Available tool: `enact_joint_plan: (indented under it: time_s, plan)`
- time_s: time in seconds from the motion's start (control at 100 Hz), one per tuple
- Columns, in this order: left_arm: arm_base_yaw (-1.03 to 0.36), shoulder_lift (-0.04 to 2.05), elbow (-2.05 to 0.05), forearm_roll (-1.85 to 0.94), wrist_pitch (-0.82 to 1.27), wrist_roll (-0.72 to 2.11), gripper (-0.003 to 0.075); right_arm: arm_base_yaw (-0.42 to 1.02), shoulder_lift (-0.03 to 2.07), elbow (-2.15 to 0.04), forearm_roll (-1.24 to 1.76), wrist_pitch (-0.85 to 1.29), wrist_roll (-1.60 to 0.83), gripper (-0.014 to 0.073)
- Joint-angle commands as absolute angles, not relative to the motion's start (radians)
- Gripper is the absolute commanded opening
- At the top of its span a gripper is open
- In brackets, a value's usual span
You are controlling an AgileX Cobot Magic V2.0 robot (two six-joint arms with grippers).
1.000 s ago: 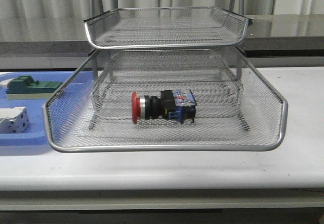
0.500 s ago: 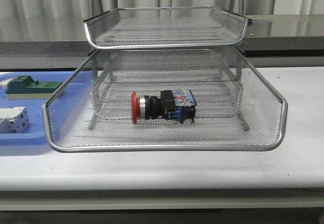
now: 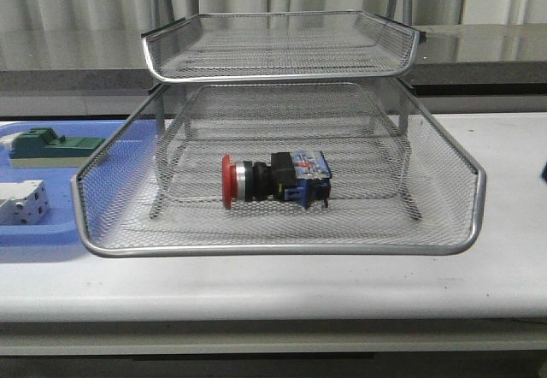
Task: Place button on rack with both arms
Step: 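Push the middle tier back into the rack with the right gripper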
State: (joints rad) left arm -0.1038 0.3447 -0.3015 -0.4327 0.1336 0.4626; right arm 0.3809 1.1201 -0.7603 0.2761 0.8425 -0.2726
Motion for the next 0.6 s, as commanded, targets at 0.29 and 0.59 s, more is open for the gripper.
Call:
enact_joint_plan:
  time_s: [0.29, 0.59]
  plan:
    - [-0.104, 0.352, -0.33, -0.445, 0.054, 0.453, -0.002, 0.72, 1.225, -0.786, 0.13, 0.671, -0.386, -0.0064]
    - [-0.104, 0.352, -0.33, -0.445, 0.054, 0.453, -0.002, 0.856, 1.344, -0.786, 0.033, 0.533, -0.386, -0.0063]
